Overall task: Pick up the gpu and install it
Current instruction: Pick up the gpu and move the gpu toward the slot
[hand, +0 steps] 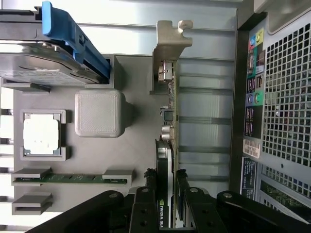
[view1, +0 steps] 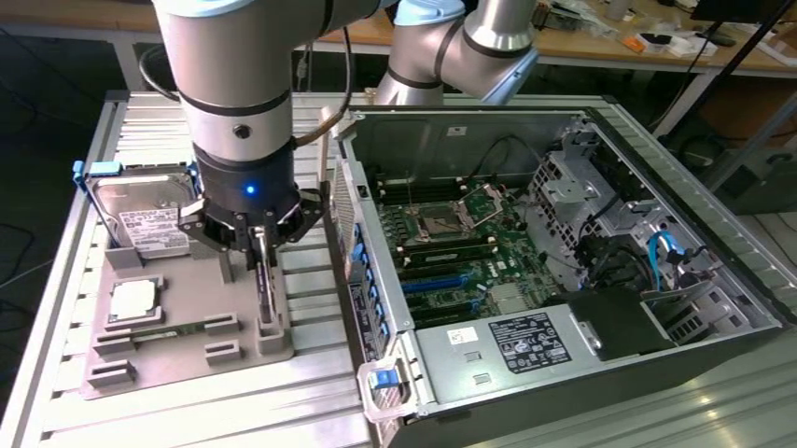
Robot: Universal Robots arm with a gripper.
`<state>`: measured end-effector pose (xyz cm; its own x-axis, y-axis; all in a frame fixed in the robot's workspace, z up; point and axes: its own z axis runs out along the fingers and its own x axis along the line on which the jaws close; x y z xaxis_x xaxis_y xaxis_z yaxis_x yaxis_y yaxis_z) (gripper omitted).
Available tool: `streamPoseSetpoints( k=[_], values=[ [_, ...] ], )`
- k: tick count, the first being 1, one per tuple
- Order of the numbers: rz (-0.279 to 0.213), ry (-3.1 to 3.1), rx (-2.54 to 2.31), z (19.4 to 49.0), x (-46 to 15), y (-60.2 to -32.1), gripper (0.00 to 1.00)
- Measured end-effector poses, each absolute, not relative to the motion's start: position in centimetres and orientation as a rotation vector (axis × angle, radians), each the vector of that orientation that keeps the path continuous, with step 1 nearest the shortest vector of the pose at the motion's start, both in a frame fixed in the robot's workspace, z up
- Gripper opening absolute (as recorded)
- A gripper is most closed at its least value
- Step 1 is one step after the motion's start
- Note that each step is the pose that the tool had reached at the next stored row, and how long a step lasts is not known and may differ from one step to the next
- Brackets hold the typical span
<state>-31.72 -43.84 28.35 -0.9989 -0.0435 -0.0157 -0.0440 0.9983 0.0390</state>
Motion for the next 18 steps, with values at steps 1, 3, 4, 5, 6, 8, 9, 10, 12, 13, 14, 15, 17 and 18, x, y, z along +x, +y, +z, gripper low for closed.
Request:
streamPoseSetpoints(
  k=[1, 3, 4, 5, 6, 8, 9, 10, 12, 13, 14, 15, 17, 18],
  values=[
    [0.061, 3.125, -0.068, 28.7, -31.7, -43.8, 0.27],
    [0.06, 3.125, -0.068, 29.5, -31.7, -43.8, 0.27],
    [0.06, 3.125, -0.068, 29.9, -31.7, -43.8, 0.27],
    [0.06, 3.125, -0.068, 30.6, -31.7, -43.8, 0.27],
    [0.06, 3.125, -0.068, 31.0, -31.7, -43.8, 0.27],
    [0.059, 3.125, -0.068, 32.1, -31.7, -43.8, 0.27],
    [0.058, 3.125, -0.068, 32.5, -31.7, -43.8, 0.27],
    [0.058, 3.125, -0.068, 33.0, -31.7, -43.8, 0.27],
    [0.057, 3.125, -0.068, 33.8, -31.7, -43.8, 0.27],
    [0.056, 3.125, -0.068, 34.3, -31.7, -43.8, 0.27],
    [0.055, 3.125, -0.068, 34.8, -31.7, -43.8, 0.27],
    [0.055, 3.125, -0.068, 35.2, -31.7, -43.8, 0.27],
    [0.054, 3.125, -0.068, 36.2, -31.7, -43.7, 0.27],
    [0.054, 3.125, -0.068, 36.7, -31.7, -43.7, 0.27]
  ],
)
